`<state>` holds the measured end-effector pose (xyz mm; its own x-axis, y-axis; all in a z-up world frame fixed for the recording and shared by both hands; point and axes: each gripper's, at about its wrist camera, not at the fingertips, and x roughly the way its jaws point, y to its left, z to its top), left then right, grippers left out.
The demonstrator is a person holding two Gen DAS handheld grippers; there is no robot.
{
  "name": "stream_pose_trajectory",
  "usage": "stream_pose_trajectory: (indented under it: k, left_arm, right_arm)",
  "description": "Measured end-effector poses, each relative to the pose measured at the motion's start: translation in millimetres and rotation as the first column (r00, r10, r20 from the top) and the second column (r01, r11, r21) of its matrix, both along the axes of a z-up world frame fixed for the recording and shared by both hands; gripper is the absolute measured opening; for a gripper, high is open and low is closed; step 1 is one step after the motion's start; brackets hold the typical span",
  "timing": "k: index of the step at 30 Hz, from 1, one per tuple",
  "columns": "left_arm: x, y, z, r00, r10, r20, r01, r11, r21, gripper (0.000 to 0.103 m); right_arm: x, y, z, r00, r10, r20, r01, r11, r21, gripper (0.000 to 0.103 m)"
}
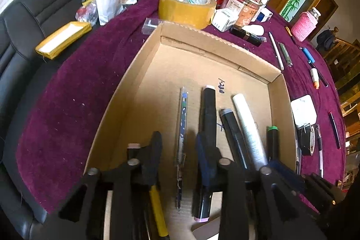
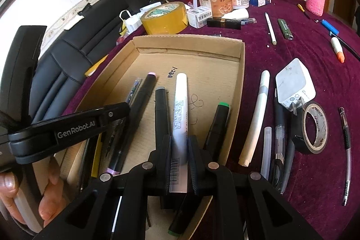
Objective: Organize rigid objects
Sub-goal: 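Carry the clear pen and white marker into the cardboard tray and open both tools, then grasp a black-capped clear pen with the right tool while the left grasps a black tape roll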
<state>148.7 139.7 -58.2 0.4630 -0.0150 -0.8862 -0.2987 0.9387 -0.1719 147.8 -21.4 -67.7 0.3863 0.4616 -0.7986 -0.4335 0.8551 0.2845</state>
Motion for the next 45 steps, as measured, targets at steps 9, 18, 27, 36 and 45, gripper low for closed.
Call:
stream_pose_trajectory:
  k: [9,18,27,36,45]
  left_arm:
    - [-20.6,-26.2,26.8,0.998,-0.006,0.068,-0.001,0.995,0.100,0.046]
    - [-46.6,-87.9,53.1,0.986,-0.099,0.133,0.081,0.988,0.130,0.057]
    - [-56.4,-148.1,48.4,0.975,-0.199,0.095,0.189,0.977,0.100,0.058]
    - [-57.4,-185.9,51.6,0.963,-0.258,0.081,0.247,0.961,0.123,0.058]
    - [-42.4,-208.4,44.0,0.957,-0.288,0.048,0.279,0.951,0.135,0.058]
  right_arm:
    - [-15.8,-33.7,20.3,0.999,0.027,0.034,-0.031,0.991,0.134,0.042]
    - [-42.2,-98.3,25.7,0.999,-0.002,0.049,-0.008,0.979,0.204,0.046]
    - [-52.8,-185.0,11.9,0.984,-0.175,0.013,0.167,0.955,0.246,0.046]
    - [-31.9,-237.3,6.9,0.954,-0.298,0.007,0.290,0.932,0.218,0.045]
    - [10.2,-247.2,-13.1,0.944,-0.328,-0.026,0.329,0.936,0.128,0.028]
